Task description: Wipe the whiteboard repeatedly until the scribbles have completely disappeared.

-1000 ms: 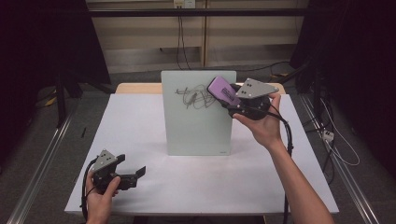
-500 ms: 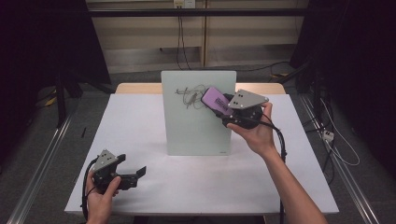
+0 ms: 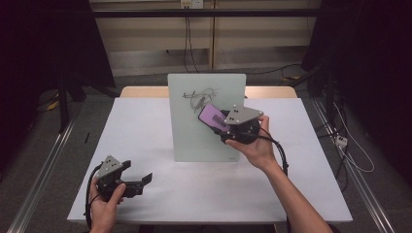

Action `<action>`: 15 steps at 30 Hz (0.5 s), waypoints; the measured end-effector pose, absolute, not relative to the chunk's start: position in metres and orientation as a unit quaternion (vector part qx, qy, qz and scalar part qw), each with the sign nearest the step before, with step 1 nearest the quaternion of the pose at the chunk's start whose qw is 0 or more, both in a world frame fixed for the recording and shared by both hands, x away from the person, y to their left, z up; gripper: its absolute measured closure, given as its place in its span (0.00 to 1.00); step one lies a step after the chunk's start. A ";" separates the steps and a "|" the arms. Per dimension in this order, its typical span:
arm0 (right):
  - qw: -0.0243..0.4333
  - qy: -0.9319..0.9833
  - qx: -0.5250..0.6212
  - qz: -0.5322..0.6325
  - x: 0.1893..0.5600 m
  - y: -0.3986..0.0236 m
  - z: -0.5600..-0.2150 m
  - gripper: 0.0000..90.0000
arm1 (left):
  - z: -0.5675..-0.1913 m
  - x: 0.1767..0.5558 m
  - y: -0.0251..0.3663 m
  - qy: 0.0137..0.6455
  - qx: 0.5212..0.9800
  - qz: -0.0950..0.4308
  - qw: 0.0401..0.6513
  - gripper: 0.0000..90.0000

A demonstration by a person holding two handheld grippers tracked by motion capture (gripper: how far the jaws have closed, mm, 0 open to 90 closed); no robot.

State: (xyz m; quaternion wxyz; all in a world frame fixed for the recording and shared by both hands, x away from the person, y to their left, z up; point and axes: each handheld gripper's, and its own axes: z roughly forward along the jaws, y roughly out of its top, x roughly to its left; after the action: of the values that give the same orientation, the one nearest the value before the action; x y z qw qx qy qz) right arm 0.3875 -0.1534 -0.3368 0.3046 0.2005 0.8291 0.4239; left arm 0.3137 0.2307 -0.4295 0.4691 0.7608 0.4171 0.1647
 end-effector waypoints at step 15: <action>0.342 0.811 0.225 0.419 0.392 -0.166 -0.309 0.46 | -0.430 0.314 0.230 0.418 0.760 0.163 0.470 0.06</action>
State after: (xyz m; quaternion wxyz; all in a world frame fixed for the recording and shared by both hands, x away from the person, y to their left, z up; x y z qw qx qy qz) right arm 0.3917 -0.1663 -0.3095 0.3424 0.2251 0.8105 0.4185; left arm 0.3136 0.2304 -0.4299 0.4696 0.7601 0.4184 0.1632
